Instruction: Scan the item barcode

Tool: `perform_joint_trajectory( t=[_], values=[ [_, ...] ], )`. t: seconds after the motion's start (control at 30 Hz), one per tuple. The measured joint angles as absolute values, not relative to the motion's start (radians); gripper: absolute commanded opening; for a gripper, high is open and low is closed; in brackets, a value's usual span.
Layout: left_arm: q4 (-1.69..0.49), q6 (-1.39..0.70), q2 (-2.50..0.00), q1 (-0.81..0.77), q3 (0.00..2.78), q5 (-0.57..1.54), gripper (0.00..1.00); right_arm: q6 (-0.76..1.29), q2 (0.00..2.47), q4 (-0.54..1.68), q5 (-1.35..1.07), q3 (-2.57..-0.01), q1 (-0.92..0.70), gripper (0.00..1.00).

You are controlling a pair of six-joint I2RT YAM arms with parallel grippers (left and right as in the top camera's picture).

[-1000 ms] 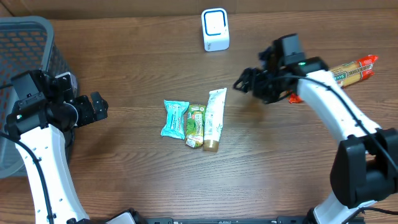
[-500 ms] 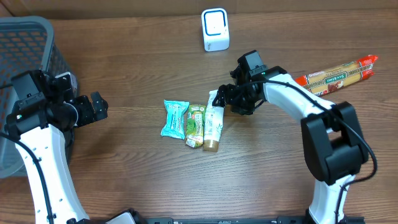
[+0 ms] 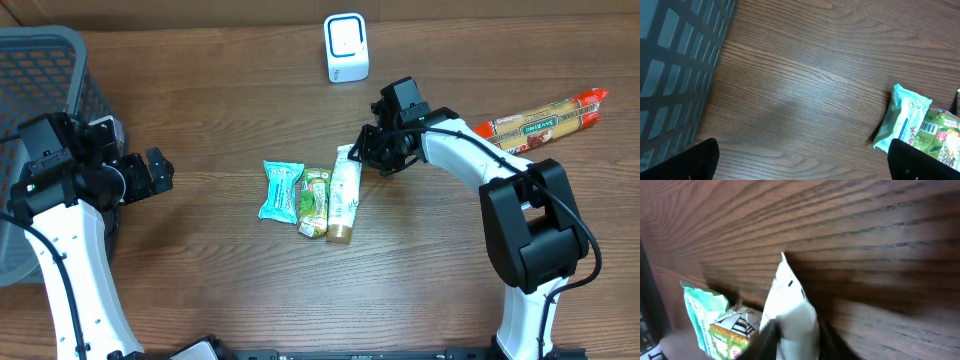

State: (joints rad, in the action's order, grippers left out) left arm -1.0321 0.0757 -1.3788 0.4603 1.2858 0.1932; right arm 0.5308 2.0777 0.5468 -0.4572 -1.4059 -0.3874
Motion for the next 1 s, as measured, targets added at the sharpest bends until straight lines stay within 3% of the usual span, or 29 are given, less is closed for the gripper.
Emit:
perform_joint_trajectory(
  t=[0.3,0.37,0.5,0.57,1.0],
  values=[
    [-1.032,0.076,-1.379,0.46,1.286,0.193,1.0,0.517,2.068,0.627,-0.476,-1.407,-0.313,0.12],
    [-1.032,0.076,-1.379,0.46,1.286,0.193,1.0,0.502,2.058,0.679,-0.473,-1.408,-0.262,0.2],
    [-1.032,0.076,-1.379,0.46,1.286,0.193,1.0,0.447,2.046,0.844,-0.456,-1.413,-0.161,0.47],
    [-1.032,0.076,-1.379,0.46,1.286,0.193,1.0,0.419,2.045,0.936,-0.432,-1.414,-0.12,0.56],
    [-1.036,0.076,-1.394,0.482,1.286,0.181,1.0,0.163,2.024,1.217,-0.393,-1.588,-0.115,0.63]
  ],
)
